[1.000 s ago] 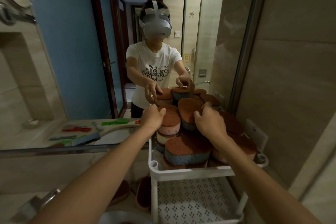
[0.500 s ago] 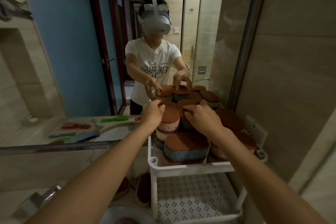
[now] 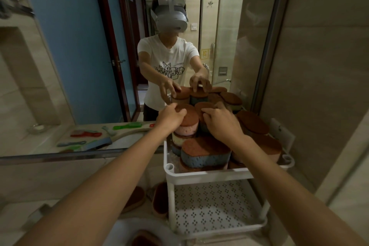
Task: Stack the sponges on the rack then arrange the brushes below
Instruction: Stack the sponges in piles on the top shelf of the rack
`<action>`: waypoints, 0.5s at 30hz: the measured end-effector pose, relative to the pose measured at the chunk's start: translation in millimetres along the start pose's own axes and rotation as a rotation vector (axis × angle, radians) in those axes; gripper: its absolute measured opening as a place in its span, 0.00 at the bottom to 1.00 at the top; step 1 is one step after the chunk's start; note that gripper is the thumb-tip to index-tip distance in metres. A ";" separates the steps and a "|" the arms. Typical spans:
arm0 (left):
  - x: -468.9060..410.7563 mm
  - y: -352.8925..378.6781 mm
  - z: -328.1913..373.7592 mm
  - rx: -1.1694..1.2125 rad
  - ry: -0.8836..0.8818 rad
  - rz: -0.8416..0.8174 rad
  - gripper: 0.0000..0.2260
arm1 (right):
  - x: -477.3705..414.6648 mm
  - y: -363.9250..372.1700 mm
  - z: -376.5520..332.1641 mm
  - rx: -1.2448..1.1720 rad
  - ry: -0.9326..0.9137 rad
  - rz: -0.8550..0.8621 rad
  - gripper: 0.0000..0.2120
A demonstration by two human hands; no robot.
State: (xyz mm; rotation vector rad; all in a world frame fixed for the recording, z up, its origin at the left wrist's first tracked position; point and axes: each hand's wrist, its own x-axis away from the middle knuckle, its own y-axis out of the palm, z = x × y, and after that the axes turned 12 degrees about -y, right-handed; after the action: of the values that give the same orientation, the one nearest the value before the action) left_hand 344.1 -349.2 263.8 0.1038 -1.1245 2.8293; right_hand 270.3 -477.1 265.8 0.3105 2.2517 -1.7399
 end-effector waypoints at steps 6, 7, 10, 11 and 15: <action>13.2 -10.5 -3.2 0.154 0.091 0.065 0.24 | 15.3 -4.3 -20.5 -0.170 -0.079 0.171 0.20; 18.4 -14.2 -2.7 0.178 0.092 0.090 0.24 | 18.4 -6.8 -25.9 -0.219 -0.098 0.201 0.21; 45.0 -26.5 -8.8 0.216 0.088 0.165 0.21 | 34.2 -8.0 -47.6 -0.343 -0.164 0.325 0.19; 57.1 -30.3 -16.3 0.237 0.082 0.189 0.18 | 41.4 -5.2 -56.3 -0.388 -0.187 0.375 0.17; 103.6 -35.8 -84.2 0.463 -0.007 0.200 0.10 | 76.8 26.7 -95.3 -0.600 -0.227 0.425 0.11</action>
State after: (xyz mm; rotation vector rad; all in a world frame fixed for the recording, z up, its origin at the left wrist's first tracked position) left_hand 242.9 -258.8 237.2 0.0351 -0.4818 3.2147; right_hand 198.9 -378.1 237.5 0.3935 2.2062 -0.8030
